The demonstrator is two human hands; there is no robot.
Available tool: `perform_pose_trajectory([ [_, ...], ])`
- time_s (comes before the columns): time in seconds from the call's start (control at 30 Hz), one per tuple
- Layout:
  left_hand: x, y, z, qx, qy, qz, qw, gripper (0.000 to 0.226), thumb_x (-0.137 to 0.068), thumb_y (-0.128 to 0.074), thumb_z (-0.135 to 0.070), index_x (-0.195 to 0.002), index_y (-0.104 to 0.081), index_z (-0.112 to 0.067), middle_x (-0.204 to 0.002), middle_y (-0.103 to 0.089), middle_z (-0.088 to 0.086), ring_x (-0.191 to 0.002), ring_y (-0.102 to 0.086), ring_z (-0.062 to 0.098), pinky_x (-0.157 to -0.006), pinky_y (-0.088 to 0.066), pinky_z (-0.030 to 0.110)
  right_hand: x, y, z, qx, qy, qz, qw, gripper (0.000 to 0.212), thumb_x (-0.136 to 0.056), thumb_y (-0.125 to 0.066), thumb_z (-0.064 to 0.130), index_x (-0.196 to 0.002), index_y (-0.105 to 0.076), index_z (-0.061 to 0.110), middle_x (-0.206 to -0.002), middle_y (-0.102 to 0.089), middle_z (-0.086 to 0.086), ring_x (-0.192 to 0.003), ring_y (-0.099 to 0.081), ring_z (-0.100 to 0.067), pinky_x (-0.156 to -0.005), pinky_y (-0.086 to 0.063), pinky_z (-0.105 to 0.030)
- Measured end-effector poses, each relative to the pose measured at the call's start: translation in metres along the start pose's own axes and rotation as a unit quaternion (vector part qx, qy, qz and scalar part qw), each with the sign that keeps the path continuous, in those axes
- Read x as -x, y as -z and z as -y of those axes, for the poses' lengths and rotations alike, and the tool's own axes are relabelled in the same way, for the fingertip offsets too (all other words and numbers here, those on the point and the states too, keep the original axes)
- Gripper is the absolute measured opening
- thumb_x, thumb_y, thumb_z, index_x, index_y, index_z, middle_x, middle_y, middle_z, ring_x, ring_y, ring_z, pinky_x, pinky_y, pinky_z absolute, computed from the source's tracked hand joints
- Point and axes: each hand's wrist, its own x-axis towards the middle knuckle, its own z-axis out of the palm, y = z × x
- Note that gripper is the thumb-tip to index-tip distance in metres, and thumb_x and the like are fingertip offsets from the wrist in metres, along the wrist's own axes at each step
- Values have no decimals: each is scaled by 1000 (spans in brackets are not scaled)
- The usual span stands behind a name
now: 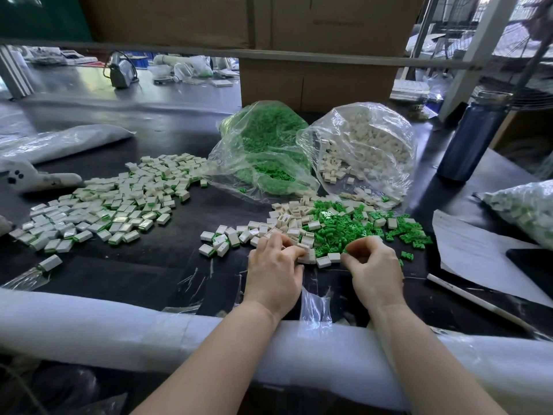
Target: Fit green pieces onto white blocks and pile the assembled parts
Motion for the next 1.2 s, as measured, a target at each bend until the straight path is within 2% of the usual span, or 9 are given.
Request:
perform_pose_trajectory([
  [0.17,0,-2,0,-23,0,20,1000,44,-91,-50,-30,-135,-42,-36,-125,-32,-4,-119,-26,15,-98,-22,26,1,0,-1,-5,14,-1,1000,18,-81,-70,13,-78,-58,26,-70,-55,18,-68,-49,5,-56,-34,2],
  [0.27,-1,-5,-2,-64,-4,47,997,48,-94,-44,-39,-139,-31,-41,-133,-19,-4,-125,-13,17,-103,-17,31,1,-1,0,-4,25,3,1000,15,-82,-70,13,-79,-60,23,-70,-55,19,-67,-51,4,-55,-34,-3],
  [0.43,-5,-7,-6,-87,-13,50,995,42,-94,-45,-40,-135,-37,-36,-136,-20,-1,-129,-14,20,-105,-13,35,1,-3,0,-9,41,8,999,12,-81,-70,10,-79,-62,20,-69,-57,15,-69,-56,-7,-65,-38,-18],
  [0.57,-6,-7,-6,-74,-31,25,997,35,-92,-50,-38,-126,-48,-31,-131,-30,-2,-125,-22,18,-102,-17,33,1,-4,-1,-15,54,5,998,15,-80,-71,10,-77,-61,22,-68,-57,16,-66,-54,0,-60,-37,-10],
  [0.7,-4,-3,-5,35,-42,-32,998,29,-89,-59,-27,-118,-58,-23,-117,-46,-3,-113,-38,14,-100,-25,24,0,-5,-1,-50,61,13,997,13,-80,-70,7,-87,-68,18,-71,-60,16,-69,-55,3,-63,-41,-7],
  [0.8,-1,2,-7,150,-39,-32,987,25,-87,-62,-15,-112,-62,-18,-99,-58,-4,-86,-53,11,-83,-43,20,2,-5,2,-91,76,33,992,14,-80,-71,7,-83,-67,20,-75,-64,12,-72,-59,0,-66,-44,-4],
  [0.93,0,6,-7,296,16,-10,955,21,-83,-65,-4,-99,-65,-17,-74,-57,-10,-63,-54,2,-67,-48,12,3,-2,6,-159,76,53,983,17,-79,-71,3,-78,-65,19,-75,-67,6,-69,-62,0,-66,-46,-6],
  [1.03,0,10,-6,367,61,25,928,25,-80,-68,-2,-90,-62,-24,-75,-61,-4,-68,-60,10,-71,-56,24,4,-1,9,-200,70,74,974,22,-79,-70,0,-74,-65,21,-73,-66,6,-65,-60,6,-64,-45,-6],
  [1.2,-1,12,-6,406,88,51,908,29,-82,-65,2,-88,-61,-26,-86,-65,12,-77,-68,28,-78,-57,42,5,0,11,-223,69,106,967,21,-79,-70,-1,-74,-65,20,-73,-66,4,-65,-60,5,-65,-46,-8],
])
